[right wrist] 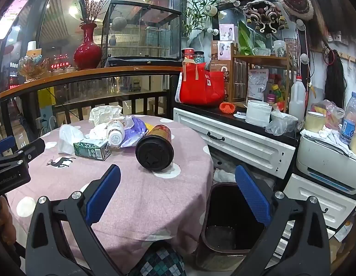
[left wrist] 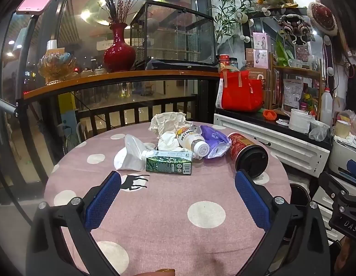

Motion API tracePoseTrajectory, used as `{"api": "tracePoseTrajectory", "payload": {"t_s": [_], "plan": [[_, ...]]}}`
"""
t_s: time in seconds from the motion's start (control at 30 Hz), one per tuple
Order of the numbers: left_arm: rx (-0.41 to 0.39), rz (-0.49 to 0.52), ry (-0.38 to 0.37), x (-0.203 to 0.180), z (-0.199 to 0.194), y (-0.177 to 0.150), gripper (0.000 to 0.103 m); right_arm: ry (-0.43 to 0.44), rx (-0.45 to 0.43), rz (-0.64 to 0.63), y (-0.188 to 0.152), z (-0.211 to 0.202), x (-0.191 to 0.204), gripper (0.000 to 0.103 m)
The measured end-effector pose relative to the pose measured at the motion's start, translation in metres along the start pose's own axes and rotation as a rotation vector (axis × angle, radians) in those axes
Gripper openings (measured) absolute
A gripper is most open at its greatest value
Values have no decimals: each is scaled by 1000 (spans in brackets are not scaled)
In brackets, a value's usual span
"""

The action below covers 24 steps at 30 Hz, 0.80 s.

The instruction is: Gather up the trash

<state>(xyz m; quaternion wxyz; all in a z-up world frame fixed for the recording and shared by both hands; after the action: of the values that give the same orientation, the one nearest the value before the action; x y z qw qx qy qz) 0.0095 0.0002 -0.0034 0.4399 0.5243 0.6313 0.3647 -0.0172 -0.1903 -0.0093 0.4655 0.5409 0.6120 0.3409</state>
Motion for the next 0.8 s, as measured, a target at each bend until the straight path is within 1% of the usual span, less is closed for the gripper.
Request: {"api": "tracePoseTrajectory", "payload": {"t_s": [0.2,0.27,0.57,0.8], "plan": [[6,-6,-7,2,2,0,98,1,-1,4,0,0,0,98],[-2,2,-5,0,0,0,98,0,-1,3,0,-1,-1,98],[17,9,-30,-2,4,2,98,-1,-3,6,1,1,0,98],[6,26,-34,-5,0,-2,98,0,-3,8,-1,-1,-1,98]]}}
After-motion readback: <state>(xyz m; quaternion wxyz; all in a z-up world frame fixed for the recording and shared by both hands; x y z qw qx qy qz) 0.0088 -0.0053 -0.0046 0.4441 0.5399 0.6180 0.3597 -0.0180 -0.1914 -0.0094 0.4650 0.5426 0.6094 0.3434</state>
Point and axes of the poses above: each gripper's, at about its wrist camera, not at the fingertips, and z roughly the way its jaws point, x to its left, y to its top, the point moved 1 cm from there along z, roughly the way its jaws point, and after that the axes turned 12 degrees about -z, right-handed, at the moved point
